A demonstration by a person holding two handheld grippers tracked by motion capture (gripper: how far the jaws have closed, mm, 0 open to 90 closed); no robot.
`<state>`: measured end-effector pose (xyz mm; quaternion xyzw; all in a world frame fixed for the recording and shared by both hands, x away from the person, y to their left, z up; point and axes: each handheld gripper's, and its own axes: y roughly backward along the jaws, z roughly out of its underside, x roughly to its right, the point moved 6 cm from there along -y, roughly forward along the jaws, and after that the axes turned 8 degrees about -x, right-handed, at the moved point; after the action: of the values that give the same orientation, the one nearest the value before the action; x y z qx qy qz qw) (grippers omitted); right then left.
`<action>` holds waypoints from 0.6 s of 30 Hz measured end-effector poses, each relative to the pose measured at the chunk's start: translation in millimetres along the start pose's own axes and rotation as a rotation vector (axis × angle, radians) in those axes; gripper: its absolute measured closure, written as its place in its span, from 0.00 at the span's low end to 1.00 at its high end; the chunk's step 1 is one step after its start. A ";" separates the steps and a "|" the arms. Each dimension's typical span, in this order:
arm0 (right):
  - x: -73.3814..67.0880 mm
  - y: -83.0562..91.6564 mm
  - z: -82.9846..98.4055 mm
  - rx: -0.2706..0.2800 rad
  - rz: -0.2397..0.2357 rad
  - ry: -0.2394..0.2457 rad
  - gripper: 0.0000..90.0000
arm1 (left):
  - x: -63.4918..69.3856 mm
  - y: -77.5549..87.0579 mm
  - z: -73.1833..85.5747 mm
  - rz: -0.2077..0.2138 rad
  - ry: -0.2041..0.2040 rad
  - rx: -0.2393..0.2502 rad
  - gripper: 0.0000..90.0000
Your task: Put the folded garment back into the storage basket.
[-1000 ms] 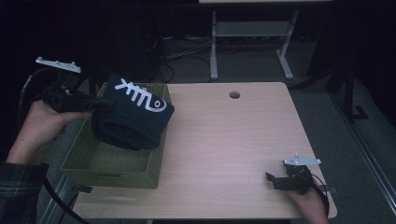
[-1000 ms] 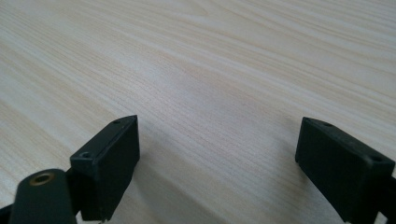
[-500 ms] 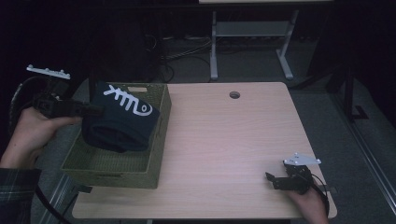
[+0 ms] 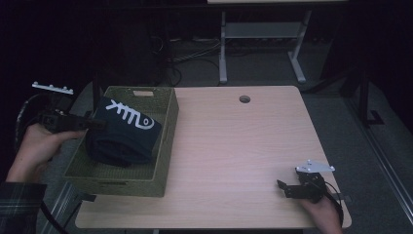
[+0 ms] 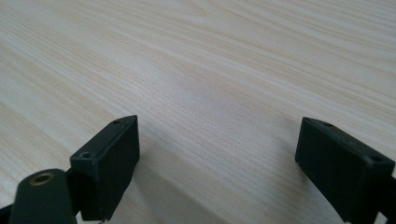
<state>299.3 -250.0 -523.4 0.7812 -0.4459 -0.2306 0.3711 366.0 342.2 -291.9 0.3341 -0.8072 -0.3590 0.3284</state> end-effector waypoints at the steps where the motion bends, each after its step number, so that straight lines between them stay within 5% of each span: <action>1: -0.1 0.1 0.0 0.000 0.000 -0.002 0.15 | -0.4 -1.6 0.3 0.002 -0.001 -0.003 0.79; 18: 0.2 -0.2 0.0 0.000 0.002 0.000 0.15 | -18.7 -48.7 11.3 0.029 0.052 -0.069 0.79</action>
<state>299.6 -250.1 -523.5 0.7809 -0.4465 -0.2302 0.3712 382.6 335.4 -342.2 0.3202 -0.7904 -0.3730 0.3655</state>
